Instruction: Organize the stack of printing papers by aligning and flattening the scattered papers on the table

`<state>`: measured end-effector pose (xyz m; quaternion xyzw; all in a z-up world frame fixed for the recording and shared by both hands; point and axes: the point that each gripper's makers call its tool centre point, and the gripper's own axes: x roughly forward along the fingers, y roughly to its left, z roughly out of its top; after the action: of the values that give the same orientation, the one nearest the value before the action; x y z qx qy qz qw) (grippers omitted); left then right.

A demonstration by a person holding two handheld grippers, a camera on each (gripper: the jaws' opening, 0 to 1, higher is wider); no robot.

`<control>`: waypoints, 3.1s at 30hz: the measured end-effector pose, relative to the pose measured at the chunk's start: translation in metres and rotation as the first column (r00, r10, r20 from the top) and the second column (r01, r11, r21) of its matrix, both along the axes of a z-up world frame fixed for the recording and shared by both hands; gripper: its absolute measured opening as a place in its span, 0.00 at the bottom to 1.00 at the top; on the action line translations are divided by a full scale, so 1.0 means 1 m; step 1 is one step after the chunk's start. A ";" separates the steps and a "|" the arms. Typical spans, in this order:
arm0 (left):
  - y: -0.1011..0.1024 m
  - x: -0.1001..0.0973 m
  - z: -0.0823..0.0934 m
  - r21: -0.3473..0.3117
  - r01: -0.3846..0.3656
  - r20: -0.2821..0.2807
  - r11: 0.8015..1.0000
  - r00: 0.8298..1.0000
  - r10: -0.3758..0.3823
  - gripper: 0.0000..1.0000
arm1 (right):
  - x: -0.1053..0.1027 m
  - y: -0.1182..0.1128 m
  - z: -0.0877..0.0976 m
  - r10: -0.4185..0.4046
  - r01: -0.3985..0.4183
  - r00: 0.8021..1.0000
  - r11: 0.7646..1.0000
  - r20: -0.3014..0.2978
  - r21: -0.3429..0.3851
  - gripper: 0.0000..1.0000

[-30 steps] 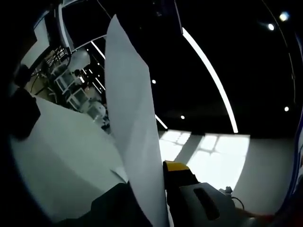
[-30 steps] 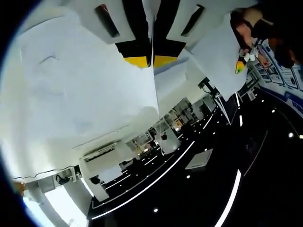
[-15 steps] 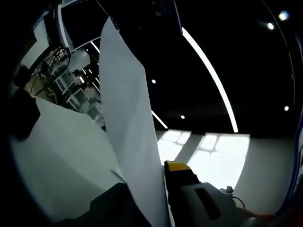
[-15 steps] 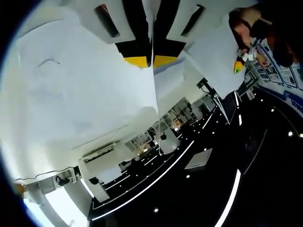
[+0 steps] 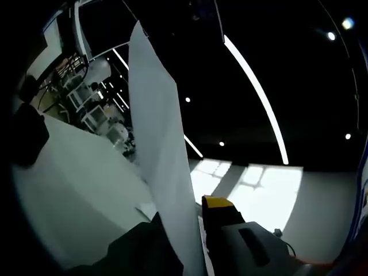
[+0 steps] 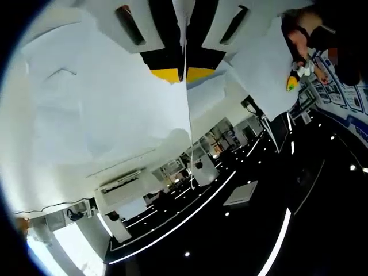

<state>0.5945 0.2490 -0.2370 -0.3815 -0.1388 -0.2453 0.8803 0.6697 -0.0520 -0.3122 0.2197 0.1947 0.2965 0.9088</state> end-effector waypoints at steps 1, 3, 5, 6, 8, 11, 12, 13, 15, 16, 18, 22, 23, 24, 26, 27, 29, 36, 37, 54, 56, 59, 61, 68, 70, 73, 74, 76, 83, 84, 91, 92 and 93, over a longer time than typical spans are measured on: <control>0.000 0.000 0.000 -0.001 0.000 0.000 1.000 1.000 0.000 0.10 | 0.000 0.001 0.000 -0.001 0.001 1.000 1.000 0.004 -0.009 0.00; 0.001 0.000 0.000 -0.008 0.002 -0.001 1.000 1.000 -0.002 0.11 | -0.001 0.002 -0.001 0.001 -0.001 1.000 1.000 0.009 -0.021 0.00; 0.001 0.000 0.000 -0.013 0.003 -0.002 1.000 1.000 -0.003 0.11 | -0.001 0.002 -0.001 0.001 0.000 1.000 1.000 0.015 -0.030 0.00; 0.001 0.000 0.000 -0.014 0.003 -0.002 1.000 1.000 -0.003 0.11 | -0.001 0.002 0.000 0.000 0.000 1.000 0.999 0.018 -0.033 0.00; 0.001 0.000 0.000 -0.014 0.004 -0.003 1.000 1.000 -0.004 0.11 | -0.001 0.001 0.001 -0.004 0.006 1.000 0.999 0.028 -0.041 0.00; 0.001 0.000 0.000 -0.019 0.005 -0.004 1.000 1.000 -0.005 0.11 | 0.000 0.000 0.002 -0.010 0.011 0.999 0.999 0.039 -0.045 0.00; 0.001 0.000 0.000 -0.020 0.005 -0.004 1.000 1.000 -0.006 0.11 | -0.001 0.000 0.003 -0.011 0.013 0.999 0.999 0.043 -0.047 0.00; 0.001 0.000 0.000 -0.020 0.005 -0.004 1.000 1.000 -0.006 0.11 | -0.001 0.000 0.004 -0.011 0.014 0.999 0.999 0.045 -0.048 0.00; 0.001 0.000 0.000 -0.019 0.006 -0.004 1.000 1.000 -0.006 0.11 | -0.001 -0.001 0.008 -0.016 0.019 0.998 0.999 0.060 -0.051 0.00; 0.001 0.000 0.000 -0.018 0.006 -0.005 1.000 1.000 -0.006 0.11 | -0.001 -0.001 0.010 -0.018 0.021 0.998 0.998 0.067 -0.052 0.00; 0.001 0.000 0.000 -0.017 0.006 -0.005 1.000 1.000 -0.006 0.11 | -0.002 0.000 0.014 -0.016 0.020 0.997 0.999 0.077 -0.046 0.00; 0.000 0.001 -0.001 -0.013 0.004 -0.006 1.000 1.000 -0.004 0.11 | -0.003 0.002 0.022 -0.010 0.014 0.996 0.999 0.093 -0.037 0.00; 0.000 0.001 -0.001 -0.010 0.004 -0.006 1.000 1.000 -0.004 0.11 | -0.003 0.003 0.024 -0.008 0.011 0.995 0.999 0.097 -0.034 0.00; 0.000 0.001 -0.001 -0.007 0.004 -0.006 1.000 1.000 -0.004 0.11 | -0.004 0.004 0.026 -0.005 0.008 0.995 1.000 0.100 -0.031 0.00; -0.001 0.001 -0.001 -0.002 0.003 -0.008 1.000 1.000 -0.003 0.11 | -0.006 0.006 0.030 0.000 0.003 0.994 1.000 0.108 -0.027 0.00; -0.001 0.001 -0.001 0.000 0.003 -0.008 1.000 1.000 -0.003 0.11 | -0.006 0.007 0.032 0.001 0.001 0.994 1.000 0.112 -0.026 0.00; -0.001 0.001 -0.002 0.003 0.003 -0.010 1.000 1.000 -0.003 0.11 | -0.007 0.008 0.036 0.005 -0.002 0.993 1.000 0.120 -0.023 0.00; 0.000 0.002 -0.002 0.002 0.002 -0.010 1.000 1.000 -0.002 0.11 | -0.012 0.012 0.052 0.013 -0.012 0.989 1.000 0.147 -0.004 0.00; 0.000 0.002 -0.002 0.002 0.002 -0.010 1.000 1.000 -0.002 0.11 | -0.013 0.012 0.055 0.014 -0.014 0.988 1.000 0.152 -0.001 0.00; 0.000 0.001 0.000 -0.004 0.001 -0.007 1.000 1.000 -0.001 0.11 | -0.034 0.027 0.108 0.057 -0.072 0.968 0.996 0.242 0.052 0.00; 0.000 0.000 0.000 -0.004 0.003 -0.007 1.000 1.000 -0.003 0.11 | -0.039 0.030 0.117 0.066 -0.083 0.963 0.995 0.262 0.054 0.00; 0.001 0.000 0.000 -0.006 0.002 -0.007 1.000 1.000 -0.002 0.11 | -0.044 0.034 0.132 0.079 -0.100 0.954 0.993 0.290 0.058 0.00; 0.000 0.000 0.000 -0.006 0.002 -0.007 1.000 1.000 -0.002 0.11 | -0.049 0.037 0.143 0.089 -0.114 0.947 0.991 0.310 0.066 0.00; 0.000 0.000 0.000 -0.007 0.004 -0.007 1.000 1.000 -0.004 0.12 | -0.059 0.045 0.165 0.113 -0.151 0.929 0.985 0.353 0.083 0.00; 0.000 0.001 0.000 -0.007 0.005 -0.008 1.000 1.000 -0.005 0.12 | -0.060 0.046 0.166 0.113 -0.151 0.926 0.986 0.360 0.077 0.00; 0.000 0.001 0.000 -0.008 0.006 -0.008 1.000 1.000 -0.006 0.12 | -0.058 0.046 0.166 0.111 -0.147 0.925 0.987 0.364 0.072 0.00; 0.000 0.001 0.000 -0.008 0.007 -0.008 1.000 1.000 -0.007 0.12 | -0.057 0.046 0.166 0.109 -0.145 0.924 0.987 0.366 0.071 0.00; 0.000 0.000 0.000 -0.008 0.008 -0.007 1.000 1.000 -0.008 0.12 | -0.058 0.046 0.168 0.110 -0.151 0.923 0.985 0.368 0.084 0.00; -0.001 0.000 0.000 -0.009 0.009 -0.007 1.000 1.000 -0.009 0.12 | -0.063 0.051 0.180 0.115 -0.168 0.914 0.980 0.389 0.107 0.00; -0.001 0.000 0.000 -0.008 0.009 -0.007 1.000 1.000 -0.009 0.12 | -0.064 0.051 0.183 0.115 -0.170 0.912 0.979 0.393 0.109 0.00; -0.001 0.000 0.000 -0.007 0.009 -0.007 1.000 1.000 -0.010 0.12 | -0.059 0.057 0.193 0.127 -0.187 0.902 0.976 0.413 0.108 0.00; -0.001 0.000 0.000 -0.009 0.010 -0.007 1.000 1.000 -0.010 0.12 | -0.060 0.059 0.194 0.128 -0.189 0.900 0.976 0.417 0.109 0.00; -0.001 0.000 0.000 -0.010 0.010 -0.007 1.000 1.000 -0.010 0.12 | -0.060 0.061 0.196 0.129 -0.192 0.898 0.975 0.420 0.111 0.00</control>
<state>0.5949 0.2484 -0.2366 -0.3876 -0.1350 -0.2475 0.8777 0.6093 0.0085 -0.1161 0.2033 -0.0054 0.4237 0.8827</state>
